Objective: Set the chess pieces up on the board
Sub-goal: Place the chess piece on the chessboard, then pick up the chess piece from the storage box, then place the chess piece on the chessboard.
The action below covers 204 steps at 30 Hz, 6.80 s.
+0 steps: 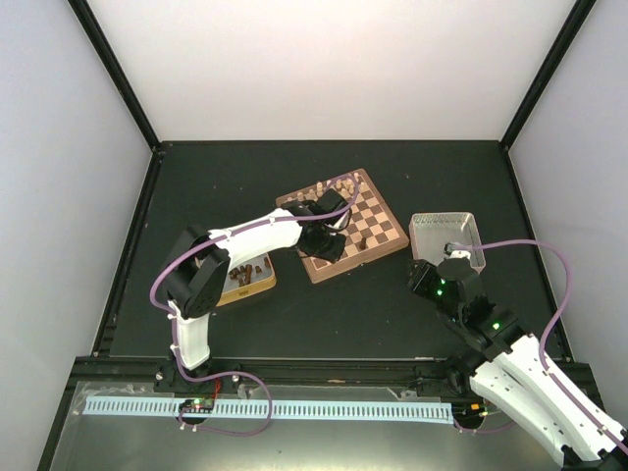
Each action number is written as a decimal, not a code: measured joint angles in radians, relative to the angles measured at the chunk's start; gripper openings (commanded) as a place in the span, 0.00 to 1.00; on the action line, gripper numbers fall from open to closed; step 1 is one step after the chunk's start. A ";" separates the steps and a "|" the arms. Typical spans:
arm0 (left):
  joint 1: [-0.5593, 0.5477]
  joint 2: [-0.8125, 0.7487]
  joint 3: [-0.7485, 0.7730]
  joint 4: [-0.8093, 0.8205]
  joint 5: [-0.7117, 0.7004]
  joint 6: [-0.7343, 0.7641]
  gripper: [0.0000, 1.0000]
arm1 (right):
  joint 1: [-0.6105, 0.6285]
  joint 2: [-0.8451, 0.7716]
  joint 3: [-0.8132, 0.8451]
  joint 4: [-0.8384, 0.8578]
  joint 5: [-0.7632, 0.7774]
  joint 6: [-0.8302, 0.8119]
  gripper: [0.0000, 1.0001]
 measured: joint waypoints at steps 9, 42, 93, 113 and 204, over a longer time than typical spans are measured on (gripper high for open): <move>0.000 0.055 0.067 0.031 -0.002 0.012 0.10 | 0.000 0.000 0.000 0.001 0.000 0.000 0.55; 0.000 0.085 0.122 -0.038 0.023 0.021 0.17 | 0.000 0.060 0.000 0.031 -0.004 -0.001 0.55; 0.394 -0.611 -0.486 -0.036 -0.154 -0.078 0.50 | 0.000 0.540 0.219 0.175 -0.112 -0.136 0.48; 0.532 -0.500 -0.624 0.071 -0.162 -0.083 0.40 | 0.000 0.599 0.209 0.234 -0.209 -0.163 0.46; -0.095 0.013 -0.032 0.032 -0.287 -0.144 0.11 | 0.000 0.349 0.084 0.229 -0.074 -0.129 0.46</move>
